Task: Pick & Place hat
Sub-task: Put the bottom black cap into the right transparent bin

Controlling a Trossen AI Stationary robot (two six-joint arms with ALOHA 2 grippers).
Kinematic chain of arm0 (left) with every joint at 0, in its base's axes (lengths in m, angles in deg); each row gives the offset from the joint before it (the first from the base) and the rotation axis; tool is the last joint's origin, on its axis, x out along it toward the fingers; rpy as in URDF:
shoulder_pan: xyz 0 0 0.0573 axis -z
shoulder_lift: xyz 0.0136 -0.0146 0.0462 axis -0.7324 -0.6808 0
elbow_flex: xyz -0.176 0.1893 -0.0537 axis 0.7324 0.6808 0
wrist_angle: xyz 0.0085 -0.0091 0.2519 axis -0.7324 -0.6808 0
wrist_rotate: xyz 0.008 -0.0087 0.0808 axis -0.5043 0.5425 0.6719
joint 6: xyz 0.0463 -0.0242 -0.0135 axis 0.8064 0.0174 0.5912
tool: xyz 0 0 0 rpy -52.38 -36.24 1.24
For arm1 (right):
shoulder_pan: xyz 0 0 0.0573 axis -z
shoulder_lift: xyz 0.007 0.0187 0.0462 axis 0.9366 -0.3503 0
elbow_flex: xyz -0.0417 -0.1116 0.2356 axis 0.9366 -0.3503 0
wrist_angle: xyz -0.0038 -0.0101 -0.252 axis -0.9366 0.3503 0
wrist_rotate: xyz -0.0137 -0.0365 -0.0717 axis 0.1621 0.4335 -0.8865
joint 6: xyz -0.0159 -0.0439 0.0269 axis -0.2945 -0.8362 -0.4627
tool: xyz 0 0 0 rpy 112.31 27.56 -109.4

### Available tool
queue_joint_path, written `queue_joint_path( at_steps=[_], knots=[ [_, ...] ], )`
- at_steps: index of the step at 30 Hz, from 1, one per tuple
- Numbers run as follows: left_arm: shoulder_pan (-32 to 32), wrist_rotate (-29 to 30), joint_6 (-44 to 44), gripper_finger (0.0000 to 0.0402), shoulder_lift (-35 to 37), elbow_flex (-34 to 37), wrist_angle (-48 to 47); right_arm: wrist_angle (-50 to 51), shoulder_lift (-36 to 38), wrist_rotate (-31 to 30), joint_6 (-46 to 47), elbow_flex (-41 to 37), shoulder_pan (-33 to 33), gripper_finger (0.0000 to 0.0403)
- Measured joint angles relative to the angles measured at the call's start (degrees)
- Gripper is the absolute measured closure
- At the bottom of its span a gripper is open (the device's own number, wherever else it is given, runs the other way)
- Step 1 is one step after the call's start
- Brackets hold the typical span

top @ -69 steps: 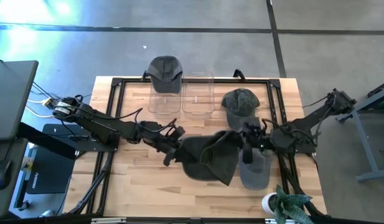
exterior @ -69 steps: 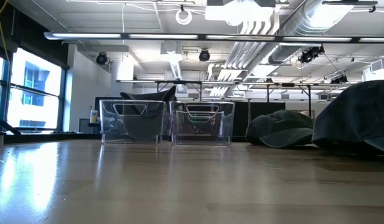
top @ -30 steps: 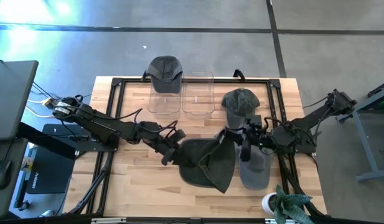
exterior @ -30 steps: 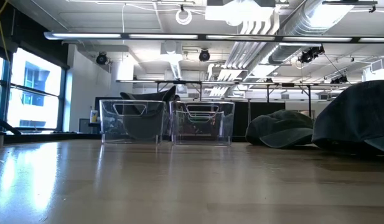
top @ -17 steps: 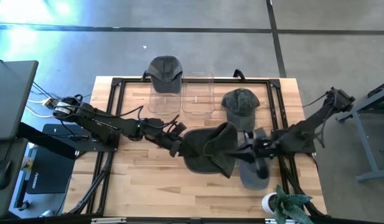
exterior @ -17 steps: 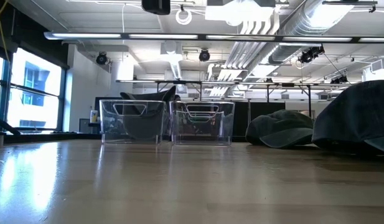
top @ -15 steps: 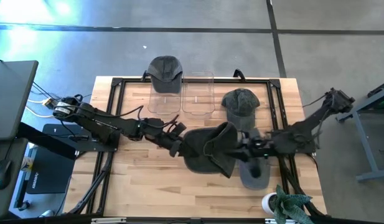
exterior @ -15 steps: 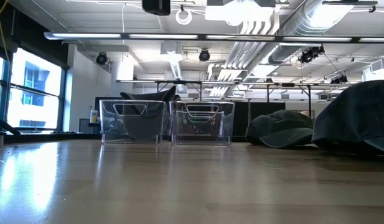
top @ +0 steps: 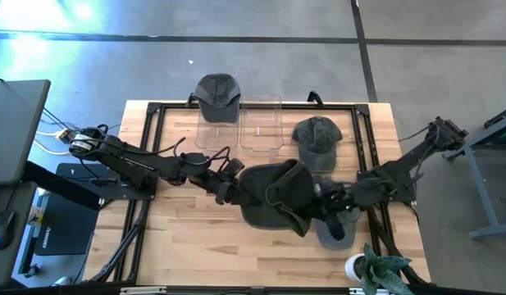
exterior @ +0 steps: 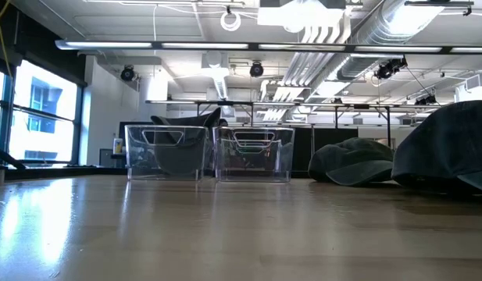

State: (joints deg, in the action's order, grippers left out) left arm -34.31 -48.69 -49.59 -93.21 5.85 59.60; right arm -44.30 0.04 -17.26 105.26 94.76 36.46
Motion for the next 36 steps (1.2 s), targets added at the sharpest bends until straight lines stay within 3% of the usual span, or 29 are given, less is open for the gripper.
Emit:
queue_joint_path(
  at_steps=[4, 11, 17, 20, 28, 32, 36],
  knots=[
    [0.0, 0.0, 0.0, 0.0401, 0.0, 0.0, -2.6, -0.1, 4.2, -7.9, -2.0, 0.0, -1.5, 0.0403],
    [0.0, -0.1, 0.6, 0.0401, 0.0, 0.0, -5.5, -0.1, 6.9, -14.3, -3.7, 0.0, -2.0, 0.0400],
    [0.0, -1.6, 0.6, 0.0401, 0.0, 0.0, -5.4, 3.2, 4.3, -31.7, -0.1, 0.0, 0.4, 0.0402],
    [0.0, -1.6, 0.4, 0.0401, 0.0, 0.0, -5.4, 3.1, 3.8, -36.0, 0.2, 0.0, 0.5, 0.0400],
    [0.0, -1.6, -0.9, 0.0401, 0.0, 0.0, -5.5, 2.6, 7.8, -29.3, -2.4, 0.0, -1.2, 0.0401],
    [0.0, -0.8, -0.9, 0.0401, 0.0, 0.0, -5.8, -1.9, 7.4, -18.4, -5.0, 0.0, -2.0, 0.0402],
    [0.0, 1.6, -0.9, 0.0401, 0.0, 0.0, -5.9, -14.8, 2.8, -6.9, -10.1, 0.0, -0.9, 0.0402]
  ],
)
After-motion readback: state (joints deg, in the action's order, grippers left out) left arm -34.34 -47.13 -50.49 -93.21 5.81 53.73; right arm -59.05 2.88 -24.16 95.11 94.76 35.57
